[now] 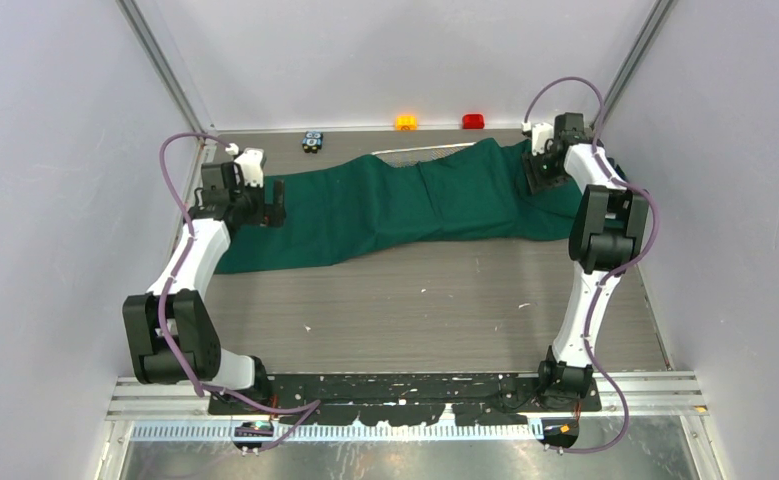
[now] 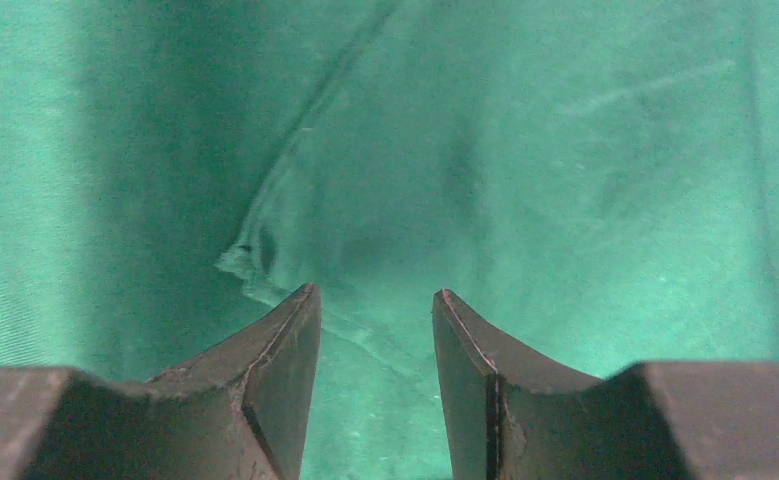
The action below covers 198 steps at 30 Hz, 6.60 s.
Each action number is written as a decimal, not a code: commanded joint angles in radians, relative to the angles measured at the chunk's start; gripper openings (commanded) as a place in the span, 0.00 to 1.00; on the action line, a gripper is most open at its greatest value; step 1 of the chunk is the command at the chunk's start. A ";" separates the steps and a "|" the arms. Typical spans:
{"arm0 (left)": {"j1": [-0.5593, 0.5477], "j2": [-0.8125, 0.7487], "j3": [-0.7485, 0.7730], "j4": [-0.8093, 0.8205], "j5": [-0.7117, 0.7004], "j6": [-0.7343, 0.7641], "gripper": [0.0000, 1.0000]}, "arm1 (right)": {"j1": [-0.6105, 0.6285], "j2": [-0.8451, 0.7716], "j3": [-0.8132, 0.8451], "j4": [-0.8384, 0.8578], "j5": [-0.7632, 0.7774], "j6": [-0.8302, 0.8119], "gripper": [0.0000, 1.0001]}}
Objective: Open and lay out the surgical kit
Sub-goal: Open the surgical kit at the center of the board.
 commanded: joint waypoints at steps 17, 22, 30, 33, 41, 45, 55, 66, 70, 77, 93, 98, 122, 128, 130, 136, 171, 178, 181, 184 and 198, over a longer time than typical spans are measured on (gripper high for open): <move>-0.035 0.013 0.085 -0.011 -0.021 -0.021 1.00 | 0.037 -0.022 -0.010 -0.035 -0.146 -0.125 0.51; -0.044 0.029 0.094 -0.011 -0.027 -0.023 1.00 | 0.040 0.025 0.002 0.009 -0.069 -0.105 0.45; -0.055 0.042 0.101 -0.011 -0.034 -0.022 1.00 | 0.039 0.064 0.023 0.016 -0.015 -0.106 0.23; -0.057 0.046 0.103 -0.013 -0.036 -0.020 1.00 | 0.038 0.063 0.029 0.019 -0.004 -0.101 0.12; -0.059 0.051 0.111 -0.013 -0.040 -0.015 1.00 | 0.019 0.019 0.069 0.023 0.033 -0.080 0.05; -0.059 0.061 0.117 -0.013 -0.039 -0.017 1.00 | 0.002 0.005 0.120 0.006 0.055 -0.074 0.01; -0.062 0.071 0.132 -0.016 -0.042 -0.006 1.00 | -0.070 0.043 0.291 0.000 0.119 -0.008 0.00; -0.063 0.095 0.148 -0.014 -0.024 0.029 0.98 | -0.107 -0.102 0.154 0.029 0.101 -0.056 0.01; -0.068 0.104 0.164 -0.019 0.016 0.059 0.94 | -0.116 -0.259 -0.013 0.044 0.059 -0.097 0.00; -0.139 0.139 0.205 -0.056 0.095 0.161 0.88 | -0.125 -0.592 -0.325 0.043 -0.022 -0.181 0.00; -0.325 0.359 0.438 -0.146 0.080 0.293 0.87 | -0.224 -1.004 -0.507 -0.396 -0.123 -0.362 0.00; -0.325 0.439 0.550 -0.189 0.077 0.244 0.86 | -0.224 -1.060 -0.497 -0.560 -0.052 -0.439 0.00; -0.335 0.375 0.510 -0.230 0.022 0.311 0.87 | -0.226 -0.908 -0.719 -0.382 0.284 -0.488 0.23; -0.336 0.343 0.478 -0.233 -0.011 0.327 0.89 | -0.215 -0.850 -0.489 -0.465 -0.062 -0.368 0.53; -0.335 0.331 0.465 -0.233 -0.015 0.329 0.89 | -0.180 -0.817 -0.438 -0.451 -0.141 -0.309 0.58; -0.335 0.286 0.429 -0.239 -0.012 0.320 0.90 | 0.056 -0.676 -0.348 -0.213 -0.113 -0.115 0.62; -0.375 0.354 0.505 0.006 0.398 0.368 0.86 | 0.280 -0.500 -0.191 -0.111 0.014 -0.111 0.01; -0.484 0.585 0.772 -0.063 0.448 0.565 0.88 | 0.281 -0.680 -0.329 -0.159 -0.080 -0.145 0.00; -0.511 0.659 0.861 -0.172 0.514 0.674 0.89 | 0.281 -0.709 -0.348 -0.181 -0.079 -0.140 0.00; -0.526 0.696 0.894 -0.237 0.571 0.736 0.90 | 0.280 -0.715 -0.355 -0.197 -0.073 -0.128 0.01; -0.559 0.822 1.021 -0.215 0.438 0.939 0.93 | 0.278 -0.742 -0.389 -0.253 -0.031 -0.160 0.01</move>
